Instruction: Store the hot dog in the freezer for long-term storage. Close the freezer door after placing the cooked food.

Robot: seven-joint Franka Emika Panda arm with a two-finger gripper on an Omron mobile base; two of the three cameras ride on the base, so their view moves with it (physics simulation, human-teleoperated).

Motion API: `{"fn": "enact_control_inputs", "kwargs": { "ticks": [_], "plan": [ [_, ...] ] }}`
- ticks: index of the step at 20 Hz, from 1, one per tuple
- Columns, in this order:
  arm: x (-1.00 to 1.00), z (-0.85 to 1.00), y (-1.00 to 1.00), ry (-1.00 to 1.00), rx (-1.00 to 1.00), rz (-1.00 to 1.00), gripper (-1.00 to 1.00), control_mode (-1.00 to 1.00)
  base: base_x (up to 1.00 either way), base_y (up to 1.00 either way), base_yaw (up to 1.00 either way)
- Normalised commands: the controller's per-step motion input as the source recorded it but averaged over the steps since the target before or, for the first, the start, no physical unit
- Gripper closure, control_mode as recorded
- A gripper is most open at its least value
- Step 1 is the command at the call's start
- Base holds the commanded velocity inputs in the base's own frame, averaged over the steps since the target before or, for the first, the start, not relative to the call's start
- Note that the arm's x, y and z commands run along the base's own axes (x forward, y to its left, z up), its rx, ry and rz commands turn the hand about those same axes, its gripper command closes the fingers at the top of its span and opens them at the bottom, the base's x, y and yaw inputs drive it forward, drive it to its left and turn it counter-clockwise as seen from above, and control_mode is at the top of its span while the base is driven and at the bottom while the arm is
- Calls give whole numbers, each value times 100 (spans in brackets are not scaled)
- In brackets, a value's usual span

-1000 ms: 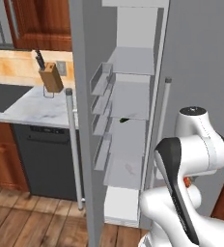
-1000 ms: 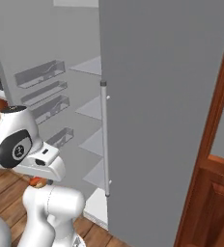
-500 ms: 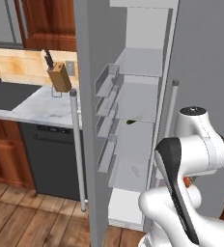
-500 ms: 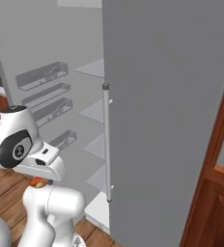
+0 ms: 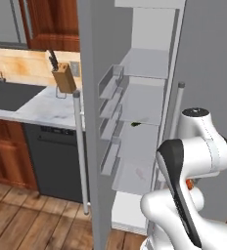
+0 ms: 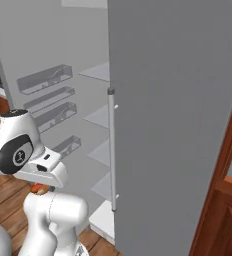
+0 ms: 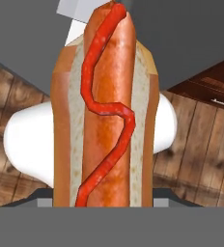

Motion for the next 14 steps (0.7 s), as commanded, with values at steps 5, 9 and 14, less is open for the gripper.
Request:
{"fn": "enact_control_inputs", "kwargs": {
  "ticks": [5, 9, 14],
  "plan": [
    [0, 0, 0, 0, 0, 0, 100, 100, 26, 0, 15],
    [0, 0, 0, 0, 0, 0, 100, 100, 14, -3, 33],
    [0, 0, 0, 0, 0, 0, 100, 100, 25, -6, 30]
  ]
}}
